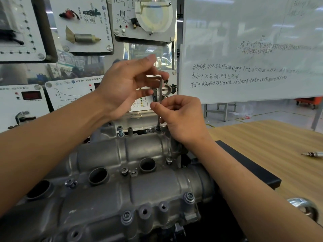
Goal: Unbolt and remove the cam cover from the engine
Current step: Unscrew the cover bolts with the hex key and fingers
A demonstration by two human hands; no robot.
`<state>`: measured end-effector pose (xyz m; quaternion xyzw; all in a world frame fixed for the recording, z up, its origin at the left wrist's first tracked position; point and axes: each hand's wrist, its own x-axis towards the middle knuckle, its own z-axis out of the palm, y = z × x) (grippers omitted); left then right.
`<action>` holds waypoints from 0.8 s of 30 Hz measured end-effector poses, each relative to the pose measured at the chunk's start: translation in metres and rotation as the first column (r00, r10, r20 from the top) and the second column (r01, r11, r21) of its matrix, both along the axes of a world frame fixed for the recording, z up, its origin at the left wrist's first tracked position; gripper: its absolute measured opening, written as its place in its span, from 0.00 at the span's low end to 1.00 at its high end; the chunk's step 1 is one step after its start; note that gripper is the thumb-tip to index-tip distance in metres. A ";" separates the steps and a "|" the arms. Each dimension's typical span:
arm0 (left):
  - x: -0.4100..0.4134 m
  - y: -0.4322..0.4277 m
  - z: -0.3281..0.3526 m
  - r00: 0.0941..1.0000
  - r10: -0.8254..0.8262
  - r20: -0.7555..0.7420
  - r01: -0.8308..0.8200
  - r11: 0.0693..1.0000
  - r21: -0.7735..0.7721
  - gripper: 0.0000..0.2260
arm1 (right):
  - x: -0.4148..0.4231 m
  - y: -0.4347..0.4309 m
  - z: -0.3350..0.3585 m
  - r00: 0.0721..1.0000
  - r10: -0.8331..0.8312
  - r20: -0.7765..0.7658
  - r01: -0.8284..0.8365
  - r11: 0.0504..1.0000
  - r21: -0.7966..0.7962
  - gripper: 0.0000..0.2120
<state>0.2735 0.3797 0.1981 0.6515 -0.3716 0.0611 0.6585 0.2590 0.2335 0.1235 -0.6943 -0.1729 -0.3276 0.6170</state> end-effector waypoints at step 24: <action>-0.004 -0.030 -0.004 0.774 0.480 0.413 -0.509 0.860 -0.045 0.03 | -0.001 0.002 0.000 1.000 -0.005 0.003 0.006 0.989 -0.145 0.15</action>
